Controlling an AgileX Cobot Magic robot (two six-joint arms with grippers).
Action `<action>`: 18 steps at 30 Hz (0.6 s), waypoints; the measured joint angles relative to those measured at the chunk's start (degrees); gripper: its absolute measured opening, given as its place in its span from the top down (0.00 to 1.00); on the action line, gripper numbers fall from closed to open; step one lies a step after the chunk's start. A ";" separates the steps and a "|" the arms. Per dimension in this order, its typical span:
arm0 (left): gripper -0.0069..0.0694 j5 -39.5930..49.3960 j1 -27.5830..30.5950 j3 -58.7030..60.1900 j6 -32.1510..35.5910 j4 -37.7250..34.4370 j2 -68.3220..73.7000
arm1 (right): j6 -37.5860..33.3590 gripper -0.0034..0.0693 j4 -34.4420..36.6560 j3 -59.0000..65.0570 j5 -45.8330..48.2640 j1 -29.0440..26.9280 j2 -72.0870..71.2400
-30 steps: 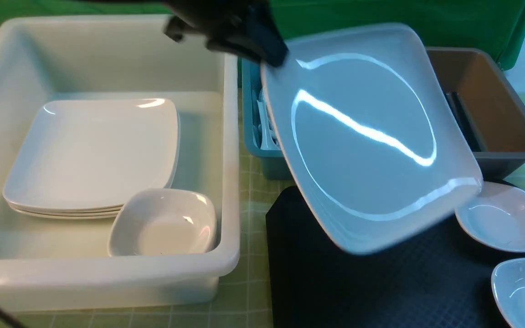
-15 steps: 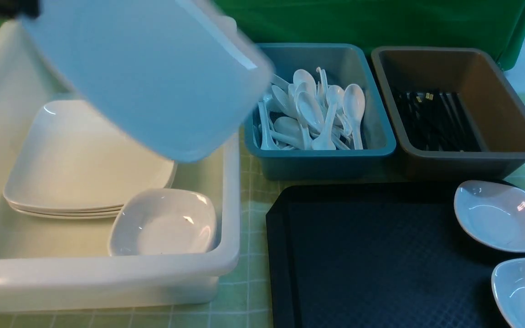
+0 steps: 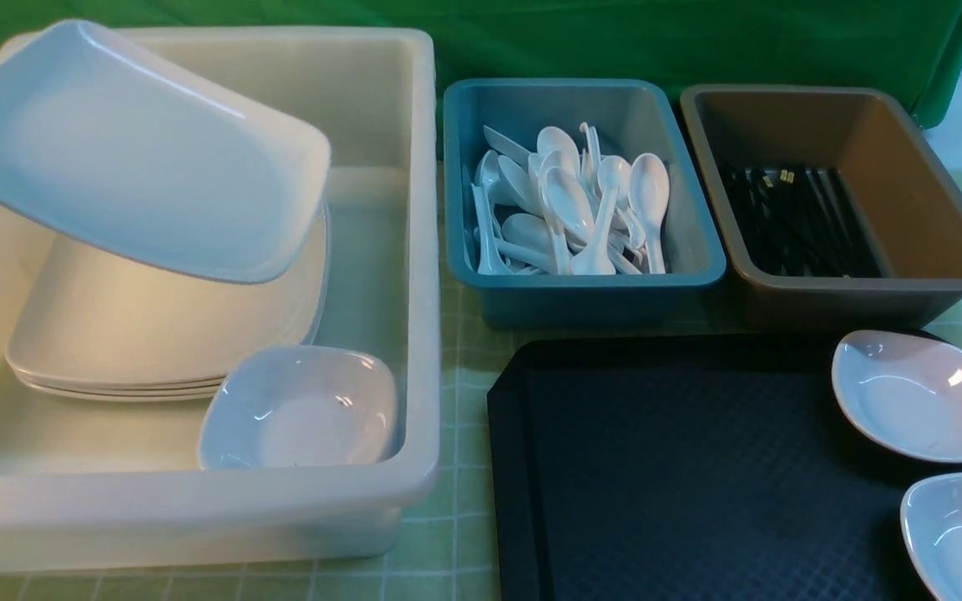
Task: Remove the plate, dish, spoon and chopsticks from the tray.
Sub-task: Use the left arm to put the plate into the large storage box on the left
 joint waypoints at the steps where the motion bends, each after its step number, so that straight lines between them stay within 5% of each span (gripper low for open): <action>1: 0.89 -0.86 0.00 0.45 0.00 0.00 0.33 | 0.00 0.69 0.00 0.00 0.00 0.00 0.00; 18: 0.89 -3.34 0.00 3.13 2.04 -1.14 6.95 | 0.00 0.68 0.00 0.00 0.00 0.00 0.00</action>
